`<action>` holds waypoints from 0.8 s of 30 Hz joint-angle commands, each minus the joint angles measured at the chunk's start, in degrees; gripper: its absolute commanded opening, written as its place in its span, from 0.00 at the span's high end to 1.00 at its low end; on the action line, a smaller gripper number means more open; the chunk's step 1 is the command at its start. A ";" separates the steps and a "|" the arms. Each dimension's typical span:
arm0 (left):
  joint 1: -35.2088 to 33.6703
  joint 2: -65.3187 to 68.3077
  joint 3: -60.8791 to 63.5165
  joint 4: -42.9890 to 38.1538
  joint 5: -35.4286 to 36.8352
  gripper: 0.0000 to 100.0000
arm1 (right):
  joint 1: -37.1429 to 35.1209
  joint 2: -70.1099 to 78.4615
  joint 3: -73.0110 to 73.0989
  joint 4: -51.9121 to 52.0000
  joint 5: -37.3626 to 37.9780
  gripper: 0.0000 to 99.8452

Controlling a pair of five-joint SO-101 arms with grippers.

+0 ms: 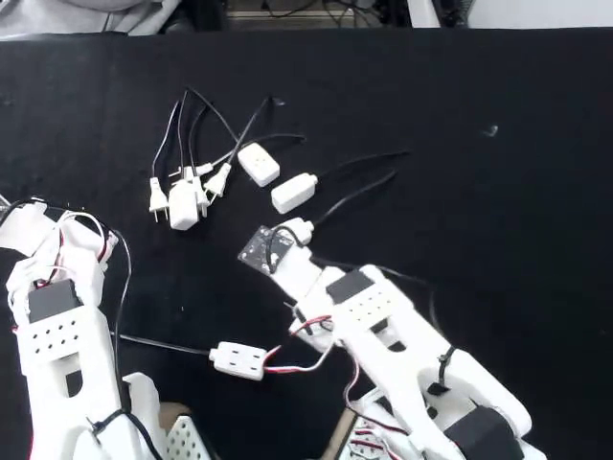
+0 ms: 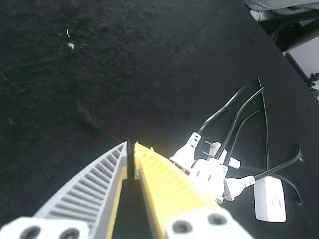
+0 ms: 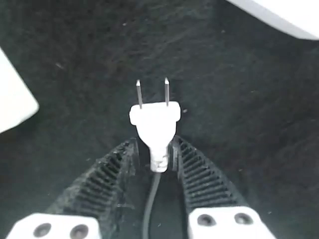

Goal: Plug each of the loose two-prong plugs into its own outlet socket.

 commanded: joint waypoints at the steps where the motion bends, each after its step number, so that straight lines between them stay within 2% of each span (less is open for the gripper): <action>1: -0.40 -1.32 -0.92 -0.88 0.35 0.97 | -0.97 -2.77 -4.00 5.36 -0.62 0.89; 5: -0.22 -1.32 -0.92 -0.88 0.35 0.97 | 0.62 -2.77 -8.57 10.46 -0.26 0.89; 9: -0.22 -1.32 -0.92 -0.88 0.35 0.97 | 7.12 -2.33 -11.74 10.20 -0.18 0.89; 11: -0.22 -1.32 -0.92 -0.88 0.35 0.97 | 8.18 -2.24 -10.42 8.09 -0.18 0.89; 17: -0.22 -1.32 -0.92 -0.88 0.35 0.97 | 2.81 -2.24 -1.10 0.97 -0.62 0.89; 21: -0.13 -1.32 -1.01 -0.88 0.35 0.97 | -2.37 -2.33 0.75 -0.70 -0.70 0.89; 24: -0.13 -1.32 -1.01 -0.88 0.35 0.97 | -3.08 -2.33 0.57 -0.70 -0.70 0.89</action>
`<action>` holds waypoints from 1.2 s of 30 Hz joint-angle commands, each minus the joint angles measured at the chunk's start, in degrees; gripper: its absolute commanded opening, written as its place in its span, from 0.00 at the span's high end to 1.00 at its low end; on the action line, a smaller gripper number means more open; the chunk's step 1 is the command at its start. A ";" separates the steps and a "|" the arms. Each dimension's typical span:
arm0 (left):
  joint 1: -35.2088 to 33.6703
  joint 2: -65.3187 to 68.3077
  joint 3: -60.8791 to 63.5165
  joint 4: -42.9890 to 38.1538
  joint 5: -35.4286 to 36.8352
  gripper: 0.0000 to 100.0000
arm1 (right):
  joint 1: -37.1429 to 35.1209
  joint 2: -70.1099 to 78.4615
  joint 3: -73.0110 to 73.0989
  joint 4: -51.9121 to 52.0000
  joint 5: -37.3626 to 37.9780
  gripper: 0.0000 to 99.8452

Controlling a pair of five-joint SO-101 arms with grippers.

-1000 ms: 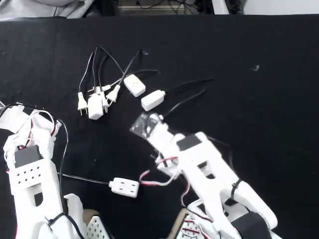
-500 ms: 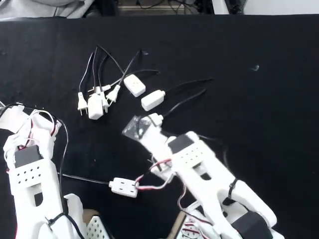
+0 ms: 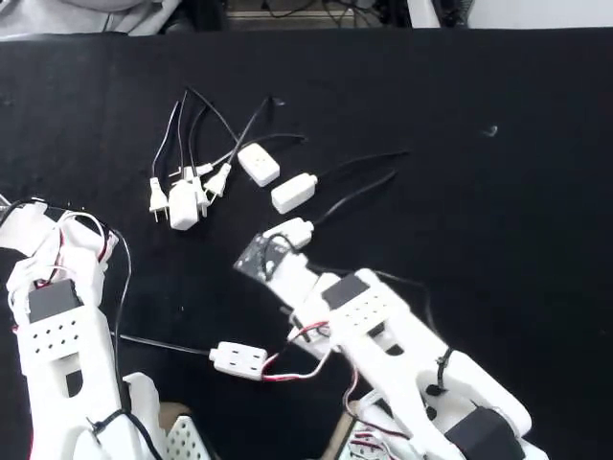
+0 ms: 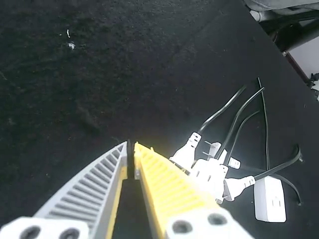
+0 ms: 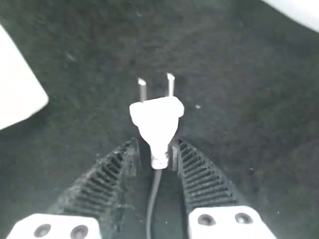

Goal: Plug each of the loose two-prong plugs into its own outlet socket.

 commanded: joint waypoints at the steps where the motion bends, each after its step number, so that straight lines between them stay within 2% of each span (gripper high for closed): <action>1: -0.13 -1.32 -1.01 -0.88 0.35 0.97 | -1.32 -1.98 -0.31 -0.79 -0.70 0.89; 6: -0.13 -1.32 -1.01 -0.88 0.35 0.97 | -1.32 -1.98 0.48 -0.44 -0.70 0.89; 10: -0.13 -1.32 -1.01 -0.88 0.35 0.97 | -1.41 -1.98 1.36 -0.53 -0.70 0.99; 22: -0.13 -1.32 -1.01 -0.88 0.35 0.97 | -1.41 -1.98 -0.31 -0.44 -0.70 0.98; 25: -0.13 -1.32 -1.10 -0.88 0.35 0.97 | -1.49 -1.89 0.13 -0.88 -0.70 0.95; 28: -0.13 -1.32 -1.01 -0.88 0.35 0.97 | -0.88 -2.33 -0.13 -0.53 0.18 0.99; 33: -0.13 -1.32 -1.01 -0.88 0.35 0.97 | 9.14 -2.33 -6.55 5.27 15.74 0.99; 36: -0.13 -1.32 -1.10 -0.88 0.35 0.97 | 16.09 -2.33 -14.46 6.51 19.78 0.99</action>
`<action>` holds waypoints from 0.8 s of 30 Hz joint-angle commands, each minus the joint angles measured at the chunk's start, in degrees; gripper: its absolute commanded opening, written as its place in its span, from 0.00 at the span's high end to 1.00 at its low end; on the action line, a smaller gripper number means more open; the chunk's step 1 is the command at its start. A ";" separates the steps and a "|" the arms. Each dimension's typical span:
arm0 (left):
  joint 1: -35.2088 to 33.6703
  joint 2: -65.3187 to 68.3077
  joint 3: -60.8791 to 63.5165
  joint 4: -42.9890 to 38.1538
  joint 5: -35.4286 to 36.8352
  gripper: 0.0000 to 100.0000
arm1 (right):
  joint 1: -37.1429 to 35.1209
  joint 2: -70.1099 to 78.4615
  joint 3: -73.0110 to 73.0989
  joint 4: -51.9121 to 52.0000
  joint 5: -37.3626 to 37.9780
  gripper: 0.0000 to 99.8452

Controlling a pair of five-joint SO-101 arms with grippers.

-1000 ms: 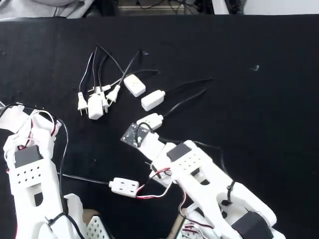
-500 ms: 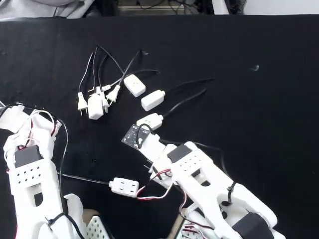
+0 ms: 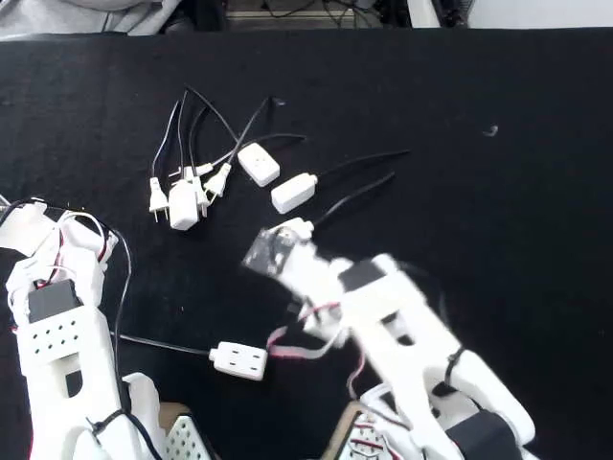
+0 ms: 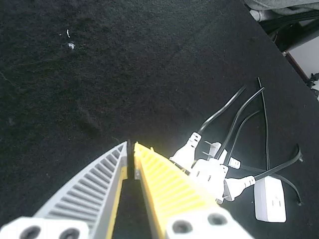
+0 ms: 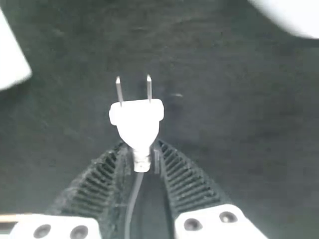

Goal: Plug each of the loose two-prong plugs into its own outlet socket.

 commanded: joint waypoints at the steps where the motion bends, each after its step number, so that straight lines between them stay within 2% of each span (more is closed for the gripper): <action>1: -0.13 -1.32 -1.10 -0.88 0.35 0.97 | 8.00 -1.27 -10.33 1.23 5.36 0.99; 4: -0.13 -1.32 -1.01 -0.88 0.35 0.97 | 6.77 -1.27 -10.59 0.88 8.09 0.99; 7: -0.13 -1.32 -1.10 -0.88 0.35 0.97 | 0.00 -1.27 -4.26 -2.11 7.47 0.99; 11: -0.13 -1.32 -1.10 -0.88 0.35 0.97 | -9.23 -1.27 8.22 -16.26 1.67 0.99; 13: -0.13 -1.32 -1.10 -0.88 0.35 0.97 | -11.25 -1.98 11.21 -19.87 -1.32 0.99; 16: -0.13 -1.32 -0.92 -0.88 0.35 0.97 | -10.37 -3.38 8.31 -13.89 -4.40 0.98; 21: -0.13 -1.32 -1.19 -0.88 0.35 0.97 | -10.81 -4.26 3.21 -3.52 -7.65 0.85; 24: -0.13 -1.32 -1.10 -0.88 0.35 0.97 | -10.64 -4.26 0.92 -1.41 -9.67 0.85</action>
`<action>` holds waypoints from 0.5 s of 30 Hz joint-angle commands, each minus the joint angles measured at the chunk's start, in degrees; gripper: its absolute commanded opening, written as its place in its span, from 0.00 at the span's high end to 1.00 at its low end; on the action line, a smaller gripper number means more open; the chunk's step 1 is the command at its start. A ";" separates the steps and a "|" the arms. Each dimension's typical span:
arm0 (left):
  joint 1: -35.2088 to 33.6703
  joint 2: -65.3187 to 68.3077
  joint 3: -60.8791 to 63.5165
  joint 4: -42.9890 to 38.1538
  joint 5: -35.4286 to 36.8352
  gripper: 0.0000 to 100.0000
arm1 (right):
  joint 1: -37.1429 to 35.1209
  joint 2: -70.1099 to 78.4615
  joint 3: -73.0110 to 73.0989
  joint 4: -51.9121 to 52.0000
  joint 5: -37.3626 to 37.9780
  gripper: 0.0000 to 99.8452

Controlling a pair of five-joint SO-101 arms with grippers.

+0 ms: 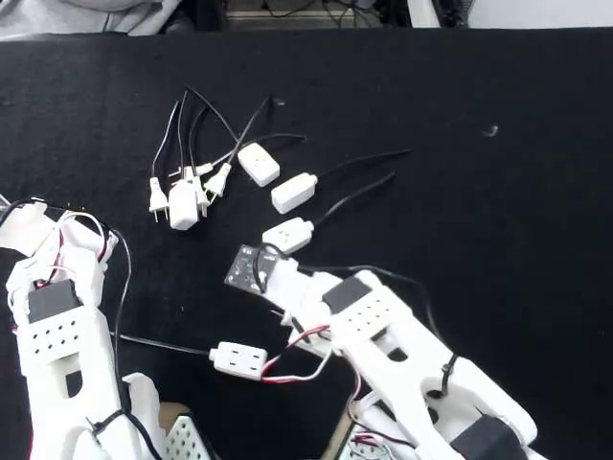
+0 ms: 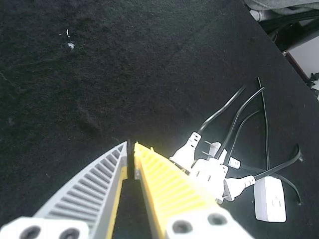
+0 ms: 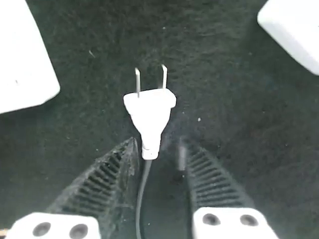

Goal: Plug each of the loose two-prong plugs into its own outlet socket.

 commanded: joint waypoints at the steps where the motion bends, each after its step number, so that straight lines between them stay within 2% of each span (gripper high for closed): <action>1: -0.04 -1.32 -1.10 -0.88 0.35 0.97 | -0.62 -2.07 -4.70 2.37 -2.99 0.85; 5: -0.04 -1.32 -1.01 -0.88 0.35 0.97 | -0.26 -1.71 -6.73 1.41 -4.92 0.87; 8: -0.04 -1.32 -1.01 -0.88 0.35 0.97 | -0.18 -0.66 -4.70 -4.48 -6.07 0.87; 15: -0.04 -1.32 -1.01 -0.88 0.35 0.97 | -0.35 9.01 -2.95 -10.20 -5.98 0.87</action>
